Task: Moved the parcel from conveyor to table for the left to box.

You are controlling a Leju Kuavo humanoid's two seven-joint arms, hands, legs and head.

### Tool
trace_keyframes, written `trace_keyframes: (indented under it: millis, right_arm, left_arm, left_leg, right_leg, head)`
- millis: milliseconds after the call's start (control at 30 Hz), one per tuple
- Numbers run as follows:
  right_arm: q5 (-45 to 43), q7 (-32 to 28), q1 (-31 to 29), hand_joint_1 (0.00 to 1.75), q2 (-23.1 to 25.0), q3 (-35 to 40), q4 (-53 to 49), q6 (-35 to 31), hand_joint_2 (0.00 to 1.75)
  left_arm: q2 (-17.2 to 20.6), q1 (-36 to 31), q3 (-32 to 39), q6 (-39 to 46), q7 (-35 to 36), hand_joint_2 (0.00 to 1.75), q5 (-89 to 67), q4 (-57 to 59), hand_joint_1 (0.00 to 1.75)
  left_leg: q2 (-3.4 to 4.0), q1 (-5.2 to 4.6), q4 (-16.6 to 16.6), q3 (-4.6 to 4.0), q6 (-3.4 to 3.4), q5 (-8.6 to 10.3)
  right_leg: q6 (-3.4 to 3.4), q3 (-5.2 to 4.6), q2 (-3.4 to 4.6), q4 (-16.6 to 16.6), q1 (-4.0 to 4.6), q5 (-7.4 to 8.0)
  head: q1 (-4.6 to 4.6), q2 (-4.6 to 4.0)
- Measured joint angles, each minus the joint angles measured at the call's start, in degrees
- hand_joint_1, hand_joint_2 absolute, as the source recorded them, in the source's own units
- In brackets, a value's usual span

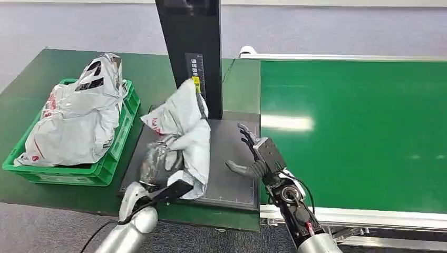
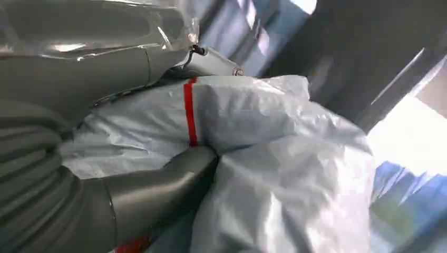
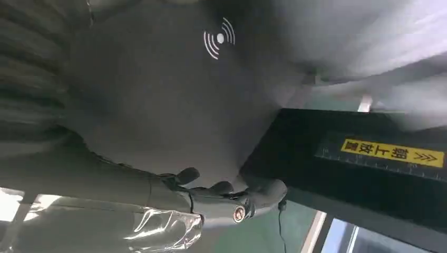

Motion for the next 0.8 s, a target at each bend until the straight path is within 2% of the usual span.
trace_keyframes:
  millis: [100,200,400,567,633,733,800]
  right_arm:
    - [-0.5,-0.6,-0.3,0.0,0.0,0.1,0.0,0.1,1.75]
    - [-1.1,-1.3,-1.2,0.0,0.0,0.3,0.4,0.1,1.75]
    - [-1.6,-1.8,-2.3,0.0,0.0,0.9,1.3,0.0,1.75]
    - [-1.7,-2.0,-2.7,0.0,0.0,1.2,2.0,-0.3,1.75]
    - [-2.0,-2.3,-2.5,0.0,-0.1,1.2,2.1,-0.7,1.75]
    - [-1.3,-2.3,-1.8,0.0,-0.5,1.2,2.1,-0.8,1.75]
    - [-0.5,-2.3,-1.3,0.0,-0.9,1.1,2.1,-0.8,1.75]
  left_arm:
    - [0.0,3.0,1.5,5.0,-7.4,1.75,-1.0,-7.8,1.75]
    - [-2.0,6.0,5.2,5.8,-14.3,1.75,-2.3,-15.5,1.75]
    - [-3.7,8.0,8.5,5.9,-15.1,1.75,0.7,-25.7,1.75]
    - [-5.2,8.1,11.1,5.9,-15.0,1.75,-5.3,-31.9,1.75]
    - [-5.3,6.3,12.8,5.7,-10.3,1.75,-8.5,-30.8,1.75]
    - [-2.6,-0.2,14.0,1.6,7.7,1.75,-16.3,-24.8,1.75]
    - [-0.1,-5.8,15.2,-1.9,17.1,1.75,-21.3,-18.1,1.75]
  left_leg:
    - [0.01,0.0,0.0,-0.11,-0.01,-0.03]
    - [0.0,0.0,0.0,-0.14,0.0,-0.05]
    - [-0.02,0.0,0.0,-0.13,0.01,-0.04]
    - [-0.02,0.0,0.0,-0.09,0.02,-0.03]
    - [-0.03,-0.01,0.0,-0.08,0.02,-0.03]
    - [-0.06,0.0,0.0,-0.08,0.01,0.01]
    - [-0.03,0.01,0.0,-0.08,0.0,0.13]
  right_leg:
    - [0.03,-0.1,0.0,0.0,0.0,-0.03]
    - [0.04,-0.14,0.0,0.0,0.0,-0.04]
    - [0.04,-0.1,-0.02,0.0,0.0,-0.04]
    - [0.04,-0.1,-0.01,0.0,0.0,-0.04]
    - [0.05,-0.11,-0.04,0.0,0.0,-0.04]
    - [0.02,-0.09,-0.06,0.0,0.0,-0.02]
    - [-0.09,-0.09,-0.06,0.0,0.03,0.08]
  head:
    - [-0.02,0.0]
    - [-0.02,0.0]
    - [0.0,0.0]
    - [0.0,0.0]
    - [0.0,0.0]
    - [0.0,0.0]
    - [0.0,0.0]
